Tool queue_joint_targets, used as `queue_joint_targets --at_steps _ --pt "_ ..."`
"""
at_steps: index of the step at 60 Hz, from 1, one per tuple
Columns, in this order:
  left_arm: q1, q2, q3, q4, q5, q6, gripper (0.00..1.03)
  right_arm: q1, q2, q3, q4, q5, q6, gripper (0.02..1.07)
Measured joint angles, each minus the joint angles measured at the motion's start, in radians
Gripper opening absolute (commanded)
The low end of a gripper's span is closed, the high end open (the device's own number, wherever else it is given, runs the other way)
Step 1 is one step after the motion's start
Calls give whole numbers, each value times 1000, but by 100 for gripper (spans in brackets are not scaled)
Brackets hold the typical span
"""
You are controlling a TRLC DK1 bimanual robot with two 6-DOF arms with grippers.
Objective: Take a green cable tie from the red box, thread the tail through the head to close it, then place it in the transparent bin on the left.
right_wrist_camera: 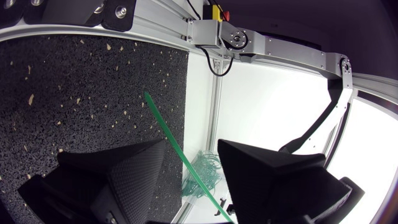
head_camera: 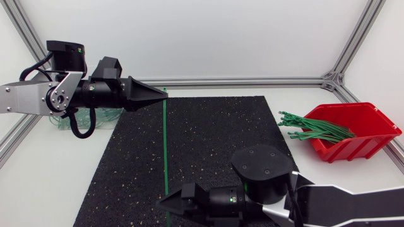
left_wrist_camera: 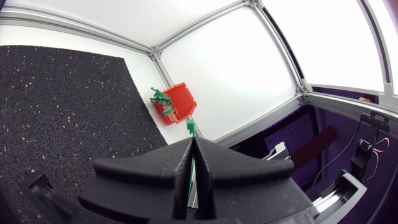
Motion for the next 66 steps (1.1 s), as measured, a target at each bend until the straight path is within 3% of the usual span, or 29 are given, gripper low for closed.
queue_joint_targets --at_steps 5,15,45,52,61,66 --pt "-2 0 0 0 0 0 4 0 5 -1 9 0 0 48" --pt "-2 0 0 0 0 0 4 0 5 -11 10 0 0 26" --pt "-2 0 0 -11 -4 0 4 0 -24 -22 -17 13 0 22" --pt "-3 0 0 -15 -4 0 4 0 -30 -27 -28 19 0 8" --pt "-14 0 0 -15 -8 1 4 4 -30 -27 -37 20 0 10" --pt "-21 0 0 -15 -12 7 4 7 -30 -27 -38 23 0 36"
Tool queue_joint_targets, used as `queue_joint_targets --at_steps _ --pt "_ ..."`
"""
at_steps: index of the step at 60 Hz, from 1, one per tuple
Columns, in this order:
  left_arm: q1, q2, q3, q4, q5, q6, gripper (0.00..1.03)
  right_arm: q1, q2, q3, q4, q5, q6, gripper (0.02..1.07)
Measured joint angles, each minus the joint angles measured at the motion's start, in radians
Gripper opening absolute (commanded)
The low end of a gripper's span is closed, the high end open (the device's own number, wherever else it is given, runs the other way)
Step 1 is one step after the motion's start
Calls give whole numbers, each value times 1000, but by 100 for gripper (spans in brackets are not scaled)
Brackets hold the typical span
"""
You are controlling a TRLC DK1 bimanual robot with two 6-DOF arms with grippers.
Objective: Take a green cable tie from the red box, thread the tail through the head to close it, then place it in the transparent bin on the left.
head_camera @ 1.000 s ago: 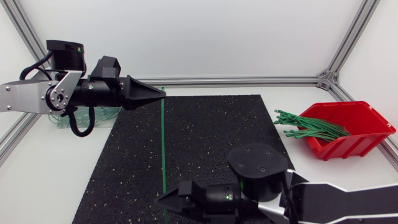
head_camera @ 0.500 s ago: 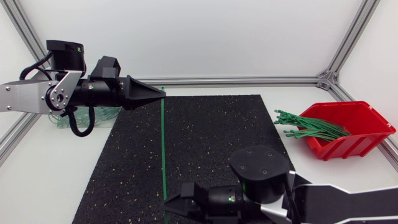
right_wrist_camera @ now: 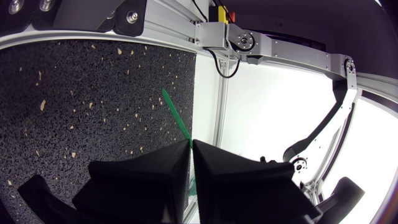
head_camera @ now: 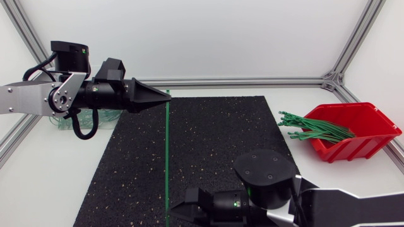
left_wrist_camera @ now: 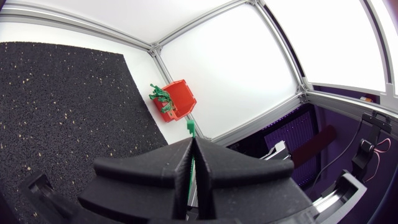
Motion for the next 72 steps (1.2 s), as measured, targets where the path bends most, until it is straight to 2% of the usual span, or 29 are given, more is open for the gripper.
queue_joint_targets --at_steps 6,10,41,47,52,62,67,72 --pt "-4 0 0 0 -7 4 4 0 0 0 0 1 0 41" --pt "-5 0 0 0 -10 4 4 0 0 0 0 3 0 50" --pt "-5 0 0 -3 -10 5 4 0 0 0 0 12 0 49" --pt "-5 0 0 -3 -10 4 4 0 0 0 0 14 0 41" --pt "-5 0 0 -3 -10 5 4 0 0 0 0 15 0 30" --pt "-5 0 -1 -3 -10 5 4 4 0 0 0 15 0 29" --pt "-5 0 -1 -3 -11 8 4 5 0 0 0 15 0 22" --pt "-5 0 -1 -3 -11 8 4 5 1 0 0 15 0 22"
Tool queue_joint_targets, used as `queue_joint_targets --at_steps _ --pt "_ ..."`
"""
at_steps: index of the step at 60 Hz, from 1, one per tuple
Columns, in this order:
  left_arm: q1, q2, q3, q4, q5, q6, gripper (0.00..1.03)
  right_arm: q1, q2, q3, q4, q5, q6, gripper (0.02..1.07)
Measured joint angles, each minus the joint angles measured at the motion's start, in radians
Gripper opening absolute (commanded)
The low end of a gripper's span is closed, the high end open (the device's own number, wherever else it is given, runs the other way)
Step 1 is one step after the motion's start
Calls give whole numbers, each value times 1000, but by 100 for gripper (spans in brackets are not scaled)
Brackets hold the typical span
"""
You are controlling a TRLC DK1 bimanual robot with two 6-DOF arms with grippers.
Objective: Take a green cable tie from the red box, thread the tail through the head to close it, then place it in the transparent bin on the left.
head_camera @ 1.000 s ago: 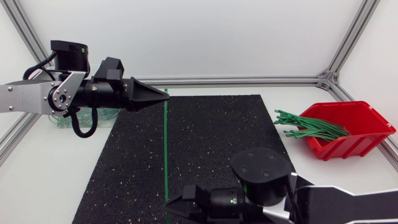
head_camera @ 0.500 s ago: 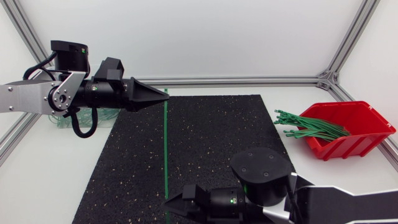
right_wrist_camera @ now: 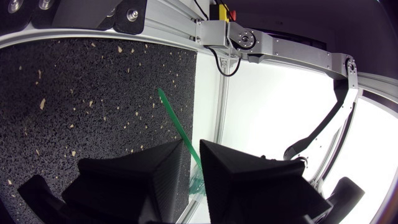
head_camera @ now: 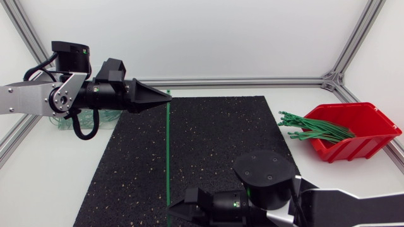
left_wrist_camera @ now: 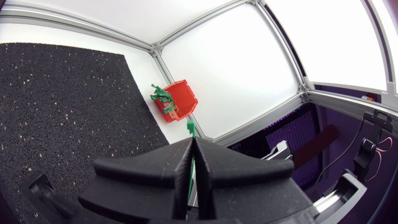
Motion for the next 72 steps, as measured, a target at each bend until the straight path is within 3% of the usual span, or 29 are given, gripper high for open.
queue_joint_targets --at_steps 27,49,51,57,72 --pt "-8 -3 -4 0 0 0 4 12 27 0 7 8 0 20" --pt "-8 -5 -10 0 0 0 4 21 36 0 27 12 0 8" --pt "-8 -6 -14 -1 0 1 4 21 39 0 27 14 0 10" --pt "-8 -10 -22 -2 -1 4 4 21 41 0 28 24 0 28" --pt "-8 -23 -22 -4 -3 4 4 28 41 0 29 35 0 30"
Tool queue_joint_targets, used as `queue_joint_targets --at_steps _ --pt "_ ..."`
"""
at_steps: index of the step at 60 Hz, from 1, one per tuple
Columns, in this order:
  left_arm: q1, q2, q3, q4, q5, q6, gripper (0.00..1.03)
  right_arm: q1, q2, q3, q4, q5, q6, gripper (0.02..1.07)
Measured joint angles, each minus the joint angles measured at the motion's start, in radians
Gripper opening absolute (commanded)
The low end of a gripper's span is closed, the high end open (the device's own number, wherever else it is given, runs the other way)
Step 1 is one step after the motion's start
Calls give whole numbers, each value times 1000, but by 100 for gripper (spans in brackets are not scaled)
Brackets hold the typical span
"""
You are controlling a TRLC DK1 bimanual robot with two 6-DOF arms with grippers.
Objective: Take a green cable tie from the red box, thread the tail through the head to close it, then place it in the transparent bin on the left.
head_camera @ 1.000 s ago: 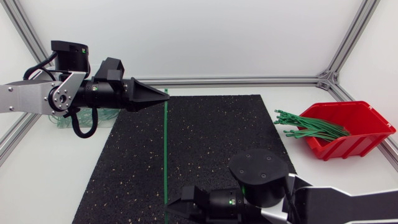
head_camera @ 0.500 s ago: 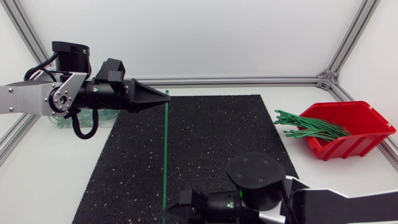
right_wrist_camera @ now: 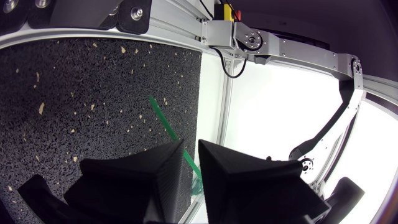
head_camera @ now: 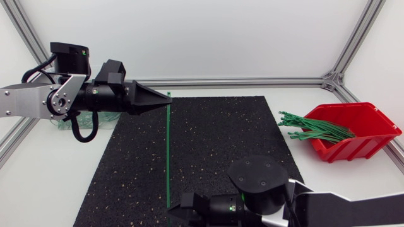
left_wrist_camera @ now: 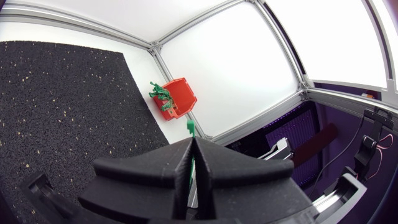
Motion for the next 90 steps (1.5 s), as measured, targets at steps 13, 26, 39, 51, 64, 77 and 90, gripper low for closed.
queue_joint_targets --at_steps 13,26,39,51,64,77,90 --pt "0 -6 -2 -4 0 4 4 6 0 0 0 8 0 30" --pt "0 -14 -5 -13 0 8 4 6 -2 0 -3 19 0 30" --pt "0 -15 -6 -15 0 19 4 3 -4 0 -3 26 0 30" --pt "0 -15 -6 -17 0 19 4 -3 0 0 -2 26 0 30" --pt "0 -15 -6 -20 0 19 4 -15 14 0 0 24 0 30" --pt "0 -16 -5 -21 -1 19 4 -23 28 0 1 21 0 30" --pt "-5 -16 -6 -22 -4 19 4 -22 47 2 26 14 0 30"
